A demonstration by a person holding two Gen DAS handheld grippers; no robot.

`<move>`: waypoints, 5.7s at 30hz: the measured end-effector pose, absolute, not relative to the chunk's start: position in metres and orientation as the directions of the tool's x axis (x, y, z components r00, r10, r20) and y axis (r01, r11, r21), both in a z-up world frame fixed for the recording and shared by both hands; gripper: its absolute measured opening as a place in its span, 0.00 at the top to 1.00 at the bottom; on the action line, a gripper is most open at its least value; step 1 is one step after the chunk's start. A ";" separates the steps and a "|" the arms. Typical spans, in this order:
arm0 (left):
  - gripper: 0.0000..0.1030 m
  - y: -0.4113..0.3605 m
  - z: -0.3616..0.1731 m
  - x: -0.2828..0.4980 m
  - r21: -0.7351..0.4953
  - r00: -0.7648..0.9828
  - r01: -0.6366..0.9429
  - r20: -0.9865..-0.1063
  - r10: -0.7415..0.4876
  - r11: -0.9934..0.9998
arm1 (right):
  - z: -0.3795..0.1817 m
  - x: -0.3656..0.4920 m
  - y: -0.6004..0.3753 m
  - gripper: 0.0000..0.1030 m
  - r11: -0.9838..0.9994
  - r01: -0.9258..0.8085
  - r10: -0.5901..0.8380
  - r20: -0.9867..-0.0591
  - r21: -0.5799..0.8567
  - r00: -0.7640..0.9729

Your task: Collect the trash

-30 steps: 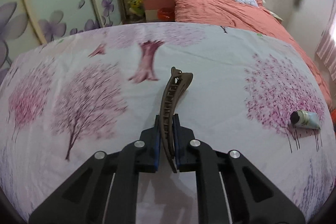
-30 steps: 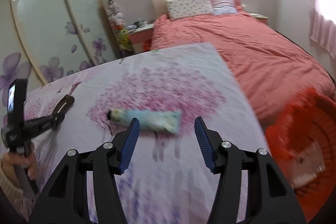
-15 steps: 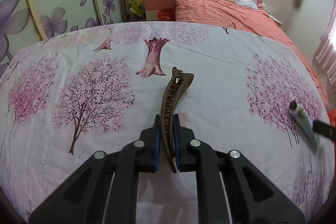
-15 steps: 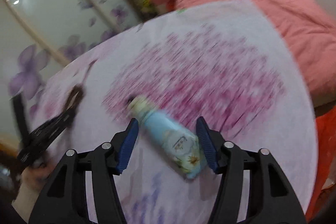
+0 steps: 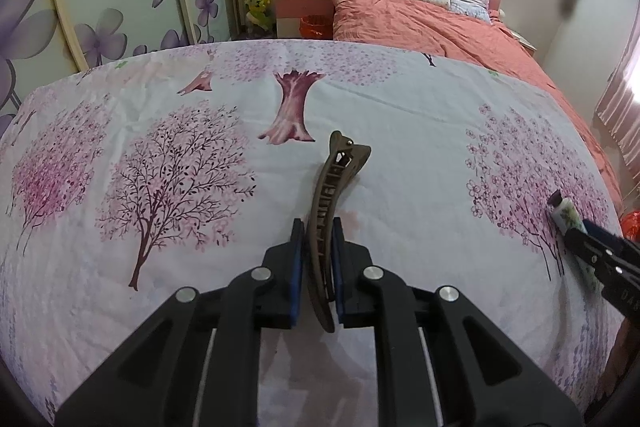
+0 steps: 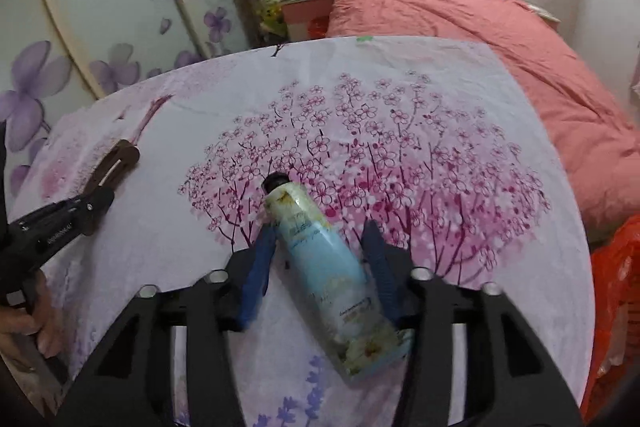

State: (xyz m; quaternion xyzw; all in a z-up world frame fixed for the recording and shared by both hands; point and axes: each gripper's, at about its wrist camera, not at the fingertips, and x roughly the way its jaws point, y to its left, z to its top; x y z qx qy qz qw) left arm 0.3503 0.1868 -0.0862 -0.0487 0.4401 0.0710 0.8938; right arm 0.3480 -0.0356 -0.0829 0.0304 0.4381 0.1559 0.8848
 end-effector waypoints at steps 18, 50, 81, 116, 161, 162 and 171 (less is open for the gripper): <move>0.85 0.197 -0.088 0.345 -0.099 0.631 -0.177 -0.775 0.036 0.979 | -0.086 0.338 -0.035 0.66 0.967 -0.224 0.238 -0.760 0.124 0.605; 0.87 0.140 -0.008 0.316 -0.101 0.722 -0.058 -0.691 -0.028 0.993 | -0.002 0.272 -0.101 0.73 0.925 -0.198 0.358 -0.571 0.324 0.739; 0.86 -0.210 0.000 0.264 -0.220 0.541 0.505 -0.673 -0.504 0.835 | -0.001 0.203 -0.347 0.72 0.873 0.178 0.050 -0.447 0.454 0.893; 0.04 -0.010 0.011 0.040 0.058 0.902 0.114 -0.424 -0.079 0.992 | 0.005 0.024 -0.215 0.02 0.921 0.388 -0.350 -0.365 0.036 0.863; 0.04 0.012 -0.014 0.010 -0.025 0.819 0.024 -0.572 -0.034 0.999 | -0.017 0.010 -0.181 0.02 0.900 0.434 -0.380 -0.539 -0.029 0.752; 0.04 0.012 -0.014 0.010 -0.025 0.820 0.025 -0.572 -0.035 0.999 | -0.017 0.010 -0.181 0.02 0.900 0.434 -0.380 -0.539 -0.028 0.752; 0.04 0.007 -0.009 0.006 -0.017 0.830 0.024 -0.557 -0.030 1.000 | -0.016 0.007 -0.182 0.02 0.902 0.432 -0.374 -0.533 -0.017 0.759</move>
